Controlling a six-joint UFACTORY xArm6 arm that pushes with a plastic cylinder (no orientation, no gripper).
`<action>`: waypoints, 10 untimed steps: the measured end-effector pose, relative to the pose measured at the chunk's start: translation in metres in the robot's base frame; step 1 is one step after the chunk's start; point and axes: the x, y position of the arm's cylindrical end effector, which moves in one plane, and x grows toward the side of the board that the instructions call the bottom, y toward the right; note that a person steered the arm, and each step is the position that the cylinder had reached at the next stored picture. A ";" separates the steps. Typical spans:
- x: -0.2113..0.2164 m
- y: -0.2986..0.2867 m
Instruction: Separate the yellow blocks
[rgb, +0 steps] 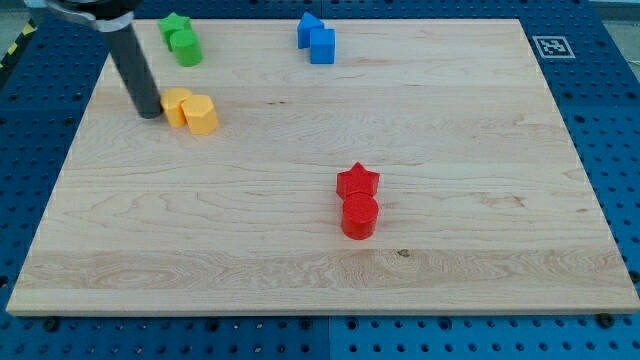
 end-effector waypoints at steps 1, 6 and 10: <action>0.000 0.031; 0.045 0.125; 0.081 0.116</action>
